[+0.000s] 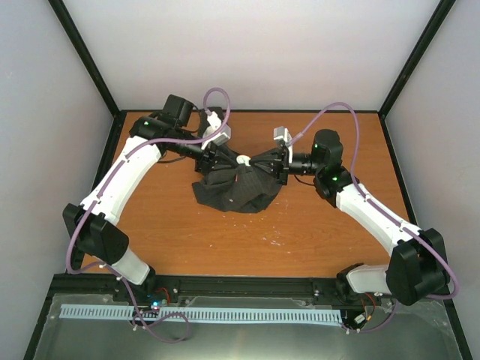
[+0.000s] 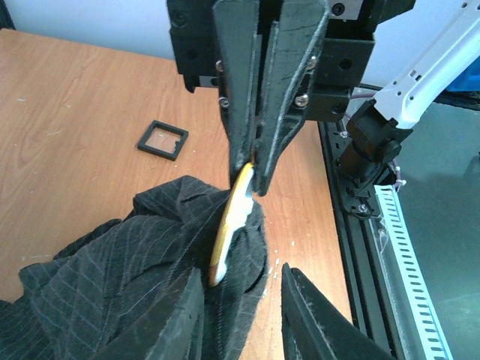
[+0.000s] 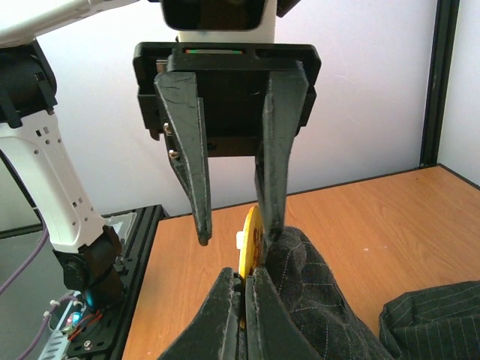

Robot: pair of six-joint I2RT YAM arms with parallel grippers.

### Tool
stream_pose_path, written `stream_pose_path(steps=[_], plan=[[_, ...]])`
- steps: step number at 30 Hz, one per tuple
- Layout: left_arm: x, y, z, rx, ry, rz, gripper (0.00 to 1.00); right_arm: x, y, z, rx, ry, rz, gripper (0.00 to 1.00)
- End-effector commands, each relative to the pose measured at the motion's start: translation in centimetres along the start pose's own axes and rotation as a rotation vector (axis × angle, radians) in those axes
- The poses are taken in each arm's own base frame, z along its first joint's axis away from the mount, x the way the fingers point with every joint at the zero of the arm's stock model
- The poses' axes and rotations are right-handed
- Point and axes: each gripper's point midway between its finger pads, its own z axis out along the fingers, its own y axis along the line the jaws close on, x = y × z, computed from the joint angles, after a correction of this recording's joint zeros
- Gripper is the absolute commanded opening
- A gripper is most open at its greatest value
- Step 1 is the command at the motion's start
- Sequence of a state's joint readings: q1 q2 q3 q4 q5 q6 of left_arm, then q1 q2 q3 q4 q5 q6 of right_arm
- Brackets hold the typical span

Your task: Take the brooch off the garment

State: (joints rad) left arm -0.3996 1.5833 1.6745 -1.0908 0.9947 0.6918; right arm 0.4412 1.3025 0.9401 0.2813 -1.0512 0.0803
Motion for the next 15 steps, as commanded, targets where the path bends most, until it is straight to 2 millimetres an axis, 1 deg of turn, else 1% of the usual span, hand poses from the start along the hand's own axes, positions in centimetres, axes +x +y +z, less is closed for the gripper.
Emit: stream_pose_path(steps=[1,3,7,12,15], plan=[[-0.4,-1.3,0.5,0.04,-0.002,0.023,0.29,-1.8,0.2,0.2,-0.015,-0.033,-0.028,0.03],[-0.4,-1.0,0.6,0.03,0.0,0.017,0.24,-1.7,0.1,0.2,-0.013,-0.033,-0.024,0.03],[-0.8,-0.8,0.6,0.022,-0.009,0.014,0.22,-1.6,-0.1,0.3,-0.006,-0.029,-0.013,0.03],[-0.5,-1.4,1.1,0.046,0.013,0.013,0.11,-1.8,-0.6,0.3,0.02,-0.028,-0.012,0.03],[0.0,-2.0,1.6,0.068,0.03,0.023,0.11,-2.0,-1.1,0.5,0.033,-0.029,-0.002,0.03]])
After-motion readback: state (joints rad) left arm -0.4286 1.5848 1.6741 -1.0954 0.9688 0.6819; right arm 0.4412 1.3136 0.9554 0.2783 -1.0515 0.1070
